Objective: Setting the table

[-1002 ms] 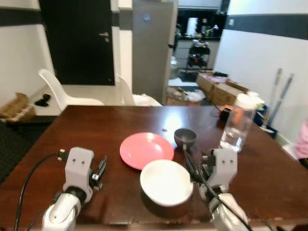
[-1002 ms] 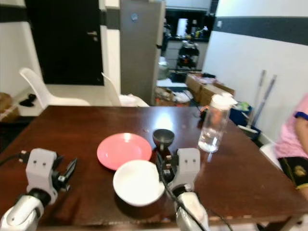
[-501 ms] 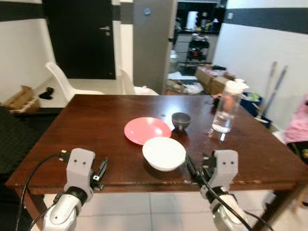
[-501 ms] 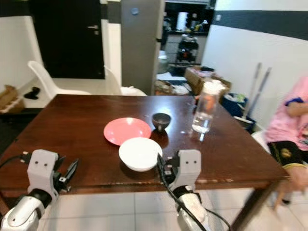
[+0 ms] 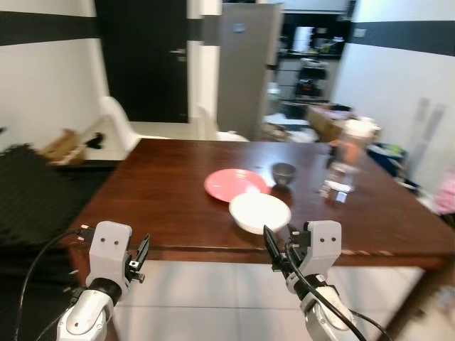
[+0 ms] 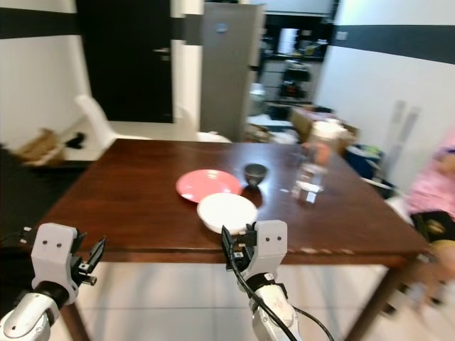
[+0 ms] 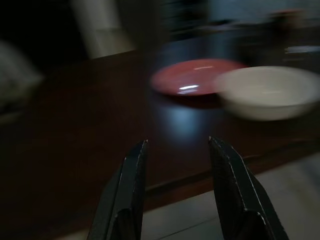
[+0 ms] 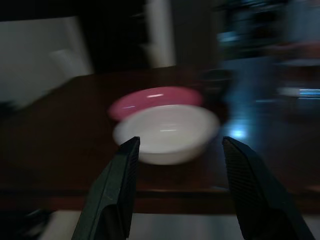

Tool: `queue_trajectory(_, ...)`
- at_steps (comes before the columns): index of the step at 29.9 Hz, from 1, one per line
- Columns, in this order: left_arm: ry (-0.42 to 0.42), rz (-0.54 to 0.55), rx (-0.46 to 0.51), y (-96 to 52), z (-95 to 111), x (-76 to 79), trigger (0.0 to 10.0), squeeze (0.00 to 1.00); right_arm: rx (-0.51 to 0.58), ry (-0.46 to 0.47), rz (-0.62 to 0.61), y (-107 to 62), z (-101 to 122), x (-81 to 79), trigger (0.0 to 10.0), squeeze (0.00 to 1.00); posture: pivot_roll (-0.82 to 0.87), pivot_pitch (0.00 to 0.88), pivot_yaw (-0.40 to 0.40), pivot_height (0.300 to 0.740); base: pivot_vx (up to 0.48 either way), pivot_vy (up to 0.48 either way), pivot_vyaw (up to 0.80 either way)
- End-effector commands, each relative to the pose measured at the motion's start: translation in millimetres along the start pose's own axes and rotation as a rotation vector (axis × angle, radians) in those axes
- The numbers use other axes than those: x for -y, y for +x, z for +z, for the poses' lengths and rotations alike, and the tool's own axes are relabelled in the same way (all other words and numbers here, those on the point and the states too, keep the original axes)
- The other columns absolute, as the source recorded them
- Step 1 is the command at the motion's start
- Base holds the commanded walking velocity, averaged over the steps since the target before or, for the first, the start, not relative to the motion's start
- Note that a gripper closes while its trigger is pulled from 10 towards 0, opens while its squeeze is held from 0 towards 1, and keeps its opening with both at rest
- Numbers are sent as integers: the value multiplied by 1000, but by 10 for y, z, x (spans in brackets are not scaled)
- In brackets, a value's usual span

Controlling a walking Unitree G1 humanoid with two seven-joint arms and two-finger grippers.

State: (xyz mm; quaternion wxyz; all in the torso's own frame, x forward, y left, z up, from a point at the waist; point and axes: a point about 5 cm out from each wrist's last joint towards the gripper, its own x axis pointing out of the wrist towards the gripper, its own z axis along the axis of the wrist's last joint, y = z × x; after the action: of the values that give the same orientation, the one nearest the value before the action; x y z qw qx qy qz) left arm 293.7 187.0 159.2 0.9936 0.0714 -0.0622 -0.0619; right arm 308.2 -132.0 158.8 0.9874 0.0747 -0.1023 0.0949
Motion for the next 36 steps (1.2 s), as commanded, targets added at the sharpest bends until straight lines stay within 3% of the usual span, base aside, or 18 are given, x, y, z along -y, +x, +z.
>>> queue_trajectory(1, 15, -7, -5, 5, -9, 14, 10000, 0, -16, 4, -11, -15, -27, 26, 10000, 0, -2, 9, 36, 740, 0, 0, -788)
queue_trajectory(26, 18, -5, -24, -19, -67, 7, 10000, 0, -32, 17, -13, -36, -61, 24, 10000, 0, -1, 15, 37, 740, 0, 0, -788)
queue_trajectory(36, 48, -22, -165, -161, -461, -26, 10000, 0, -147, -44, -1, -190, -354, 117, 10000, 0, 0, 13, 33, 740, 0, 0, -788)
